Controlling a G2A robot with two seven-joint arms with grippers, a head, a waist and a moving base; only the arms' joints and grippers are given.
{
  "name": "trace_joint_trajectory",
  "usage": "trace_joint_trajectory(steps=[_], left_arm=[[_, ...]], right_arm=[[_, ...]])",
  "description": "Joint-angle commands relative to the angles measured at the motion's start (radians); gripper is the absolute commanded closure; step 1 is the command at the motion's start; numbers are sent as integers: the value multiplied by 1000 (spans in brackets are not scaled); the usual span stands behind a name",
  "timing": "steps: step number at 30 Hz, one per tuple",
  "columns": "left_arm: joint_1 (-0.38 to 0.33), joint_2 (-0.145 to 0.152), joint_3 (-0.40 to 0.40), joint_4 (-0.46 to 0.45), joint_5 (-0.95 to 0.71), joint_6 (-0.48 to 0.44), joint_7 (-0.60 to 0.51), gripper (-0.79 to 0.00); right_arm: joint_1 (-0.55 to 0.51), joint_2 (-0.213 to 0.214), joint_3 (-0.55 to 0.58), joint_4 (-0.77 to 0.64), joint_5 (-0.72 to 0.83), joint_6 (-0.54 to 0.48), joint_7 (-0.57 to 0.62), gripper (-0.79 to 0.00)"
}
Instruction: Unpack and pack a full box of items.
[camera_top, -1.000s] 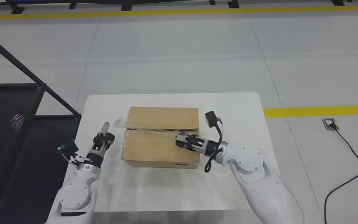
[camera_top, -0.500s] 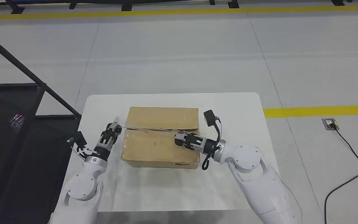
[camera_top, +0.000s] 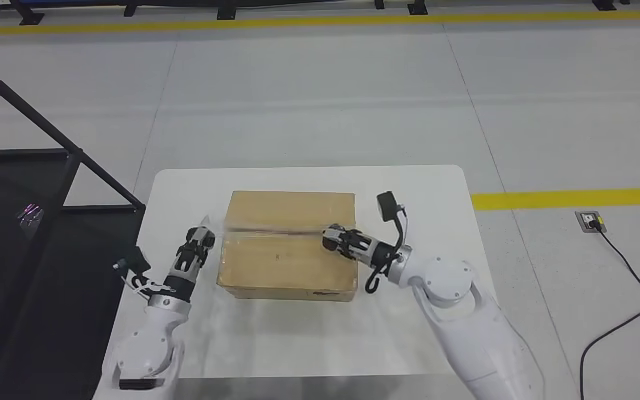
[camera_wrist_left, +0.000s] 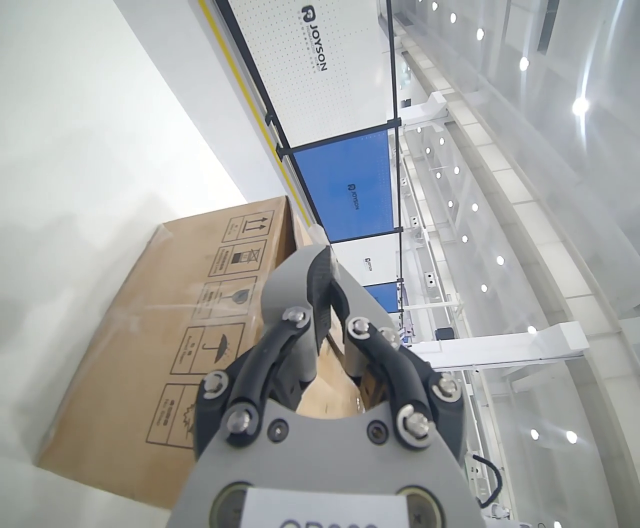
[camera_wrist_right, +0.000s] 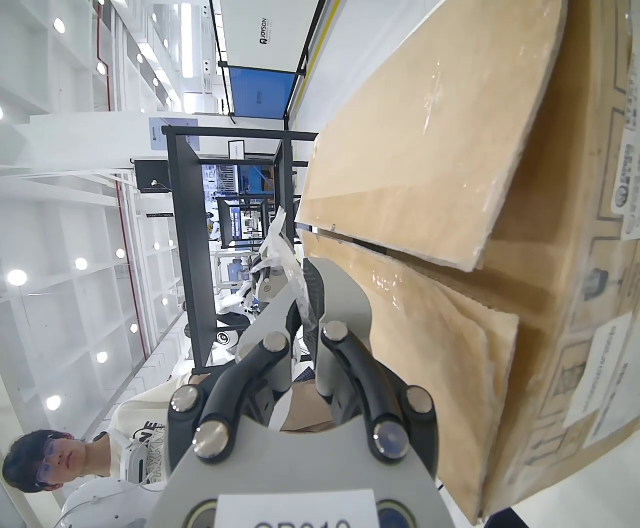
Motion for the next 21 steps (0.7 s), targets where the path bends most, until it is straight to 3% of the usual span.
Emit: trace_joint_trajectory(steps=[1,8,10,13,21], left_arm=[[13,-1,3,-12,0,-1,6,0],[23,-3,16,-22,4,3,12,0],[22,-3,19,-21,5,5,13,-148],[18,-4,22,-15,7,6,15,-243],[17,-4,19,-8,9,8,18,-243]], right_arm=[[3,1,3,6,3,6,-4,0],[-2,7,16,5,-7,46,-26,0],[-9,9,23,1,-7,53,-30,0],[-23,13,35,-8,-5,55,-34,0],[-46,21,47,-30,-6,66,-32,0]])
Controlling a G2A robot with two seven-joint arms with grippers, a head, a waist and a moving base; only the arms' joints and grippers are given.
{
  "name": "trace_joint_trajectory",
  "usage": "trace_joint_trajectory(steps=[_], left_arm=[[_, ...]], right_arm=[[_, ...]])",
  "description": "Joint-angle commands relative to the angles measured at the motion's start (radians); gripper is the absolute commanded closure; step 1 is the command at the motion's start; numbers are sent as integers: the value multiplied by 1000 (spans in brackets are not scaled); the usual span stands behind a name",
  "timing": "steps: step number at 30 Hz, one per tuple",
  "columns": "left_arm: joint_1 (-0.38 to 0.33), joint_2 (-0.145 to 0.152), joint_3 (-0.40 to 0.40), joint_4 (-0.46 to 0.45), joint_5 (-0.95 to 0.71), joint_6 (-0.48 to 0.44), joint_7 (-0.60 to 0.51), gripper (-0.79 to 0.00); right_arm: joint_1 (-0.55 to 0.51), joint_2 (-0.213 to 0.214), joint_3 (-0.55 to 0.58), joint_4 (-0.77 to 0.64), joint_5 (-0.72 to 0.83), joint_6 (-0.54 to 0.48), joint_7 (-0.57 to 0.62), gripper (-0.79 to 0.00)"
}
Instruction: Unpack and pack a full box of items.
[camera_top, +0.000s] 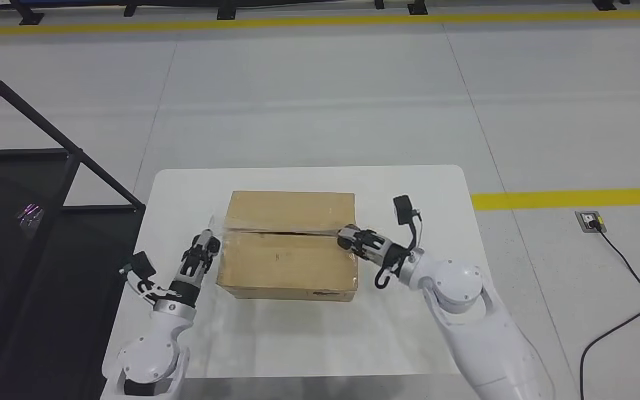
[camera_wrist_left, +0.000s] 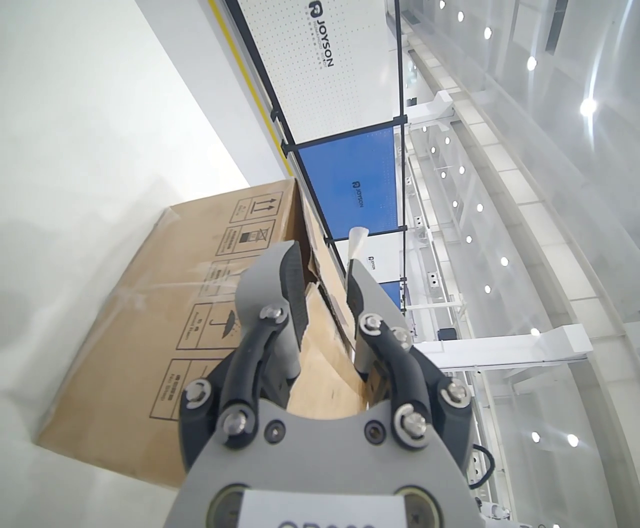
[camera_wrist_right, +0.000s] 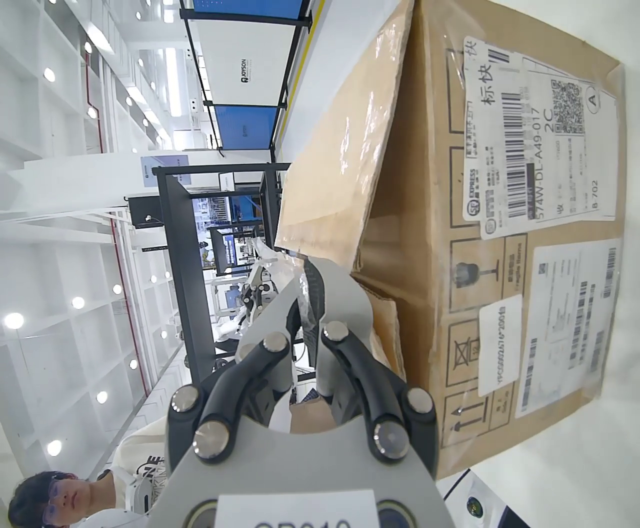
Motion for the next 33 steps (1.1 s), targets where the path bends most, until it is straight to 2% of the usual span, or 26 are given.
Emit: trace_joint_trajectory(steps=[1,14,20,21,23,24,25,27,31,33], left_arm=[[2,0,-2,-1,-1,-2,0,-243],[25,2,-35,-9,-21,-14,12,-225],[42,1,-58,-51,-33,-44,44,-222],[47,1,-63,-69,-39,-51,52,-240],[62,1,-76,-111,-48,-64,62,-348],[71,1,-83,-135,-54,-70,64,-376],[81,1,-89,-161,-67,-75,63,-477],[99,2,-103,-210,-96,-75,50,-785],[101,2,-103,-277,-185,-27,-17,-785],[85,3,-96,-277,-187,-6,-28,-785]], right_arm=[[-1,1,-1,-1,-2,4,0,0],[14,4,-21,6,-13,53,-1,0],[14,6,-28,3,-15,61,-7,0],[13,6,-28,2,-14,62,-8,0],[11,7,-28,-2,-16,64,-11,0],[9,7,-29,-4,-16,64,-12,0],[8,8,-28,-7,-16,65,-13,0],[5,9,-28,-12,-17,69,-16,0],[0,11,-28,-22,-18,70,-18,0],[0,12,-28,-24,-18,73,-19,0]])
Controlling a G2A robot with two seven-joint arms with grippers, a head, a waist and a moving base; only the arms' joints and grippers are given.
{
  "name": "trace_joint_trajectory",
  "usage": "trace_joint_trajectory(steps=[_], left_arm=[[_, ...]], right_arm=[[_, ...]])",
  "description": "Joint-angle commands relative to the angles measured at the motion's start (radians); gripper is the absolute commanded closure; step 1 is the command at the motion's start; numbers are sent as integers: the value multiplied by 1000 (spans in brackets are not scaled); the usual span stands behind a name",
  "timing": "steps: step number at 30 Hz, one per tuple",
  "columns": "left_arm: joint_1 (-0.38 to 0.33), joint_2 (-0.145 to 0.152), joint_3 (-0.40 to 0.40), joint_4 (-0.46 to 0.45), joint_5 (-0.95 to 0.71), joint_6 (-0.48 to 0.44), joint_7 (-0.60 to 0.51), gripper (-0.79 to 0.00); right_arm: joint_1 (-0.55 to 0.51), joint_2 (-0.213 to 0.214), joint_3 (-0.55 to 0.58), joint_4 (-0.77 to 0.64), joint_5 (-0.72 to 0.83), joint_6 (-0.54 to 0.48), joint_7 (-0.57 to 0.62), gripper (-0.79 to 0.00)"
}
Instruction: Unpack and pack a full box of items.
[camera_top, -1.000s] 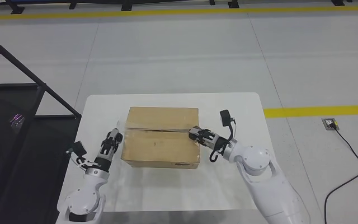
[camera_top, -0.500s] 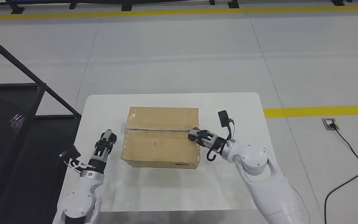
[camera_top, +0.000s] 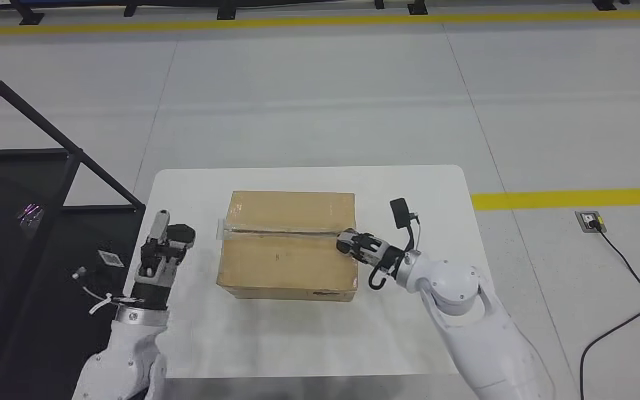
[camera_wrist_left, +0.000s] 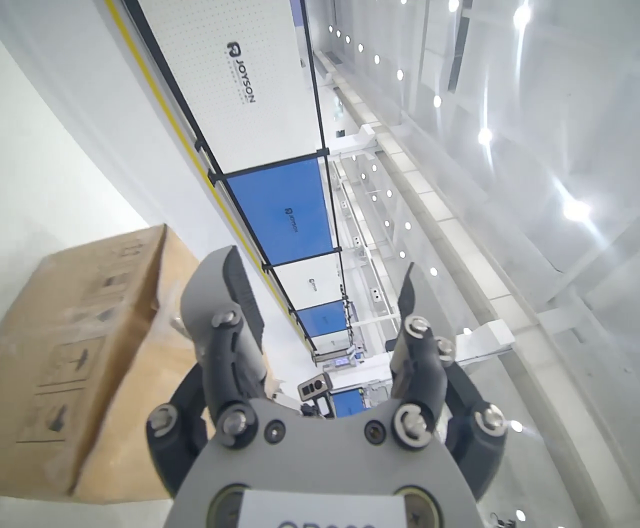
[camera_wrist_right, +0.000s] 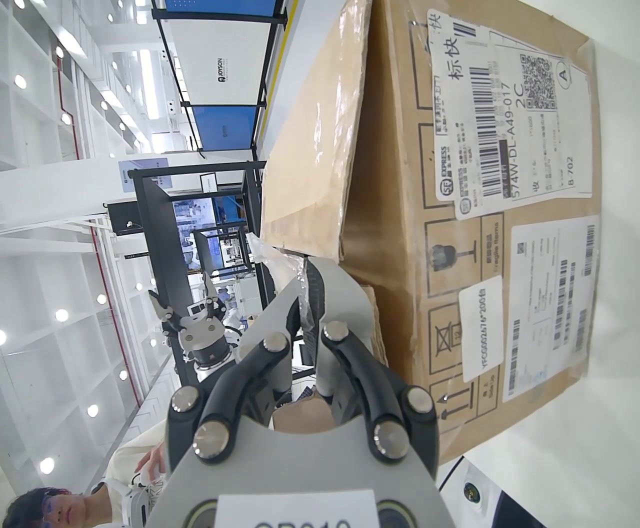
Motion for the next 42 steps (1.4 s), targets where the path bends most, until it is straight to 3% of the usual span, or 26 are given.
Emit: trace_joint_trajectory(steps=[1,7,19,42], left_arm=[[-22,0,19,5,1,26,-12,-785],[-118,-5,88,71,-66,112,-70,-785],[-262,-15,184,212,-93,175,-77,-785],[-288,-21,236,281,-34,183,-56,-785]], right_arm=[[0,0,-1,-3,0,4,-2,0],[-4,3,-3,-13,-2,10,-6,0],[-12,6,-6,-21,3,15,-13,0],[5,10,-19,11,17,5,-7,0]])
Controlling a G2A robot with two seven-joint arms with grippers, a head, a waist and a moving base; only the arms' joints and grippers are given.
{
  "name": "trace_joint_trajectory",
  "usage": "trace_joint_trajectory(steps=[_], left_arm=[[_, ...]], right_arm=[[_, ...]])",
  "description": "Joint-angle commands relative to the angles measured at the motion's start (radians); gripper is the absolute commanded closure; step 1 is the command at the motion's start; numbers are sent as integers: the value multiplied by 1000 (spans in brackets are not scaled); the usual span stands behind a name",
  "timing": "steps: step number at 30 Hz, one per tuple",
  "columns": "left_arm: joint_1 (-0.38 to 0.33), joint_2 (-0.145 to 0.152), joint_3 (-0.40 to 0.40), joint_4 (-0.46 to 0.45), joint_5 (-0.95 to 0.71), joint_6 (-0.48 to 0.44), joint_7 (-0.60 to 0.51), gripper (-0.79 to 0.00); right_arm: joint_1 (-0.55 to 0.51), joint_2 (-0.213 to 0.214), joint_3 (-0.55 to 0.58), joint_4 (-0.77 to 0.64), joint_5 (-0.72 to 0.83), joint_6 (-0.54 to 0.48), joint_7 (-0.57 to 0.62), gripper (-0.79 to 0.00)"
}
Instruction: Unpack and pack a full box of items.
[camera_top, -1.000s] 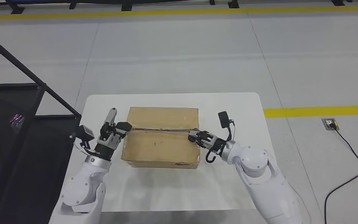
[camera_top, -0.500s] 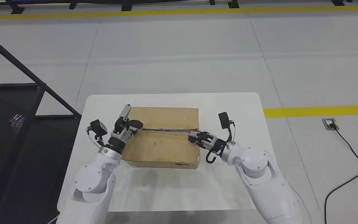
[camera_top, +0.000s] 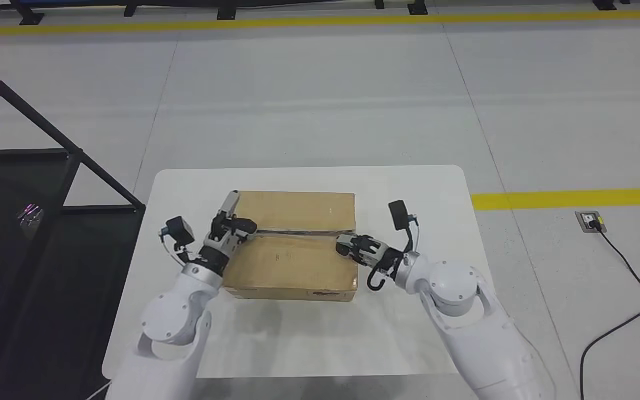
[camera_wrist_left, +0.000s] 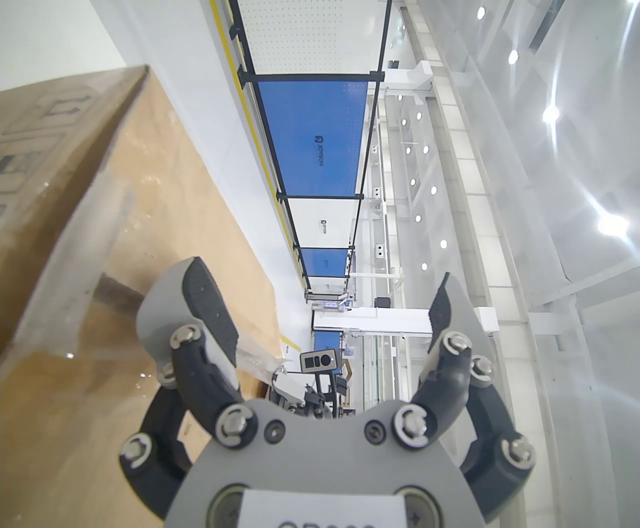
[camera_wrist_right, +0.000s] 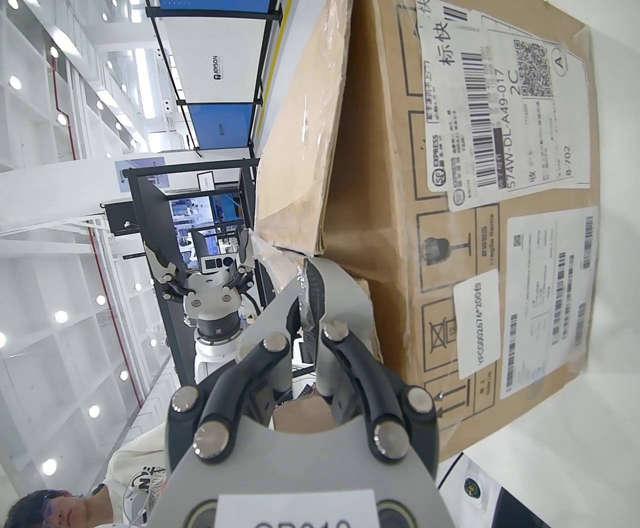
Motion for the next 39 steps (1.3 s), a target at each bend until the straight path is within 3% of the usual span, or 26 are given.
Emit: trace_joint_trajectory(steps=[1,25,28,39], left_arm=[[-4,-1,4,8,5,-1,3,-785],[-25,-6,15,58,-3,9,8,-785],[-27,-7,16,61,-6,9,7,-785],[-35,-10,22,90,-16,6,3,-785]], right_arm=[[0,1,0,1,0,-1,0,0],[17,2,-17,9,8,7,-12,-3],[16,2,-16,7,11,7,-15,-89],[9,5,-16,-4,12,11,-22,-185]])
